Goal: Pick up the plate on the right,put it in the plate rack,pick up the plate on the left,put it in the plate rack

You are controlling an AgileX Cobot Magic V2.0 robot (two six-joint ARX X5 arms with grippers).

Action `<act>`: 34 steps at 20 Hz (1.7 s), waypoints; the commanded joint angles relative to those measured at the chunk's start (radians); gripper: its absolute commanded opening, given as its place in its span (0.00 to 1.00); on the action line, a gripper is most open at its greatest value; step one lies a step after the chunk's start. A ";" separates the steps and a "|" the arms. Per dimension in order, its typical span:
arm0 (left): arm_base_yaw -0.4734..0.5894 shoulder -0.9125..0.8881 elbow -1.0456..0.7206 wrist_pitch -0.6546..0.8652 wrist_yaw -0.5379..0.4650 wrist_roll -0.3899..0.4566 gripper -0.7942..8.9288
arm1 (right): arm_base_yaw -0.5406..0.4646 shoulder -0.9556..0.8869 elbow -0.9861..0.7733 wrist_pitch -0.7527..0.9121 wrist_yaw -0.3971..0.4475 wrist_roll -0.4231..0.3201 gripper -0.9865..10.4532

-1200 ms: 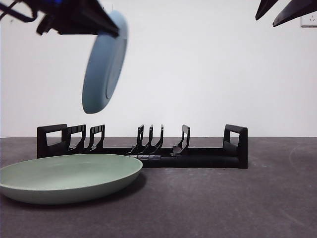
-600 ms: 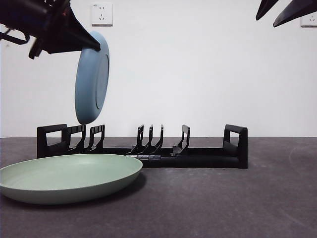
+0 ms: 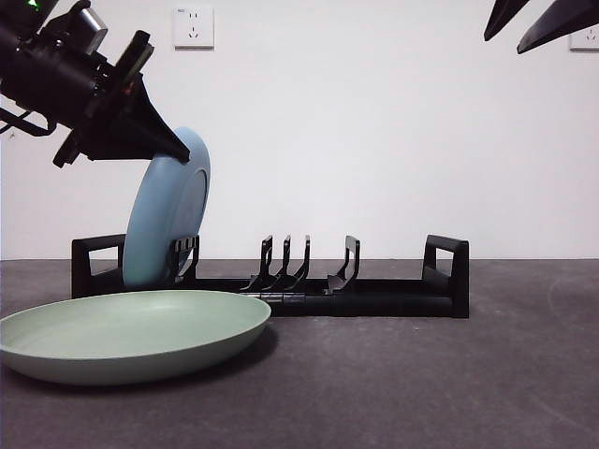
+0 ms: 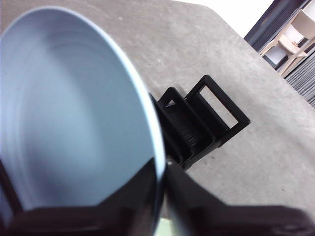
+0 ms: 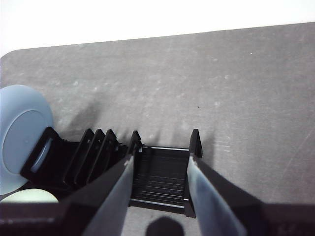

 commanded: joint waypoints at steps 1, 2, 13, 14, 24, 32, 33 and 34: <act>0.003 0.002 -0.004 -0.014 -0.009 0.018 0.40 | 0.002 0.005 0.002 -0.008 -0.009 0.009 0.25; 0.002 -0.005 -0.003 -0.019 -0.008 0.019 0.41 | 0.002 0.005 0.002 -0.018 -0.047 0.009 0.25; -0.098 -0.391 0.009 -0.272 -0.251 0.284 0.41 | 0.167 0.229 0.002 -0.055 -0.389 0.009 0.25; -0.129 -0.442 0.009 -0.311 -0.335 0.314 0.41 | 0.199 0.267 0.002 -0.052 -0.388 0.009 0.25; -0.414 -0.633 0.009 -0.471 -0.666 0.419 0.40 | 0.342 0.631 0.011 0.101 -0.395 0.058 0.25; -0.476 -0.632 0.009 -0.489 -0.747 0.419 0.40 | 0.364 0.774 0.048 0.167 -0.395 0.098 0.25; -0.476 -0.632 0.009 -0.493 -0.747 0.419 0.40 | 0.367 0.782 0.048 0.172 -0.394 0.105 0.23; -0.476 -0.631 0.009 -0.494 -0.747 0.419 0.40 | 0.367 0.789 0.048 0.177 -0.395 0.106 0.20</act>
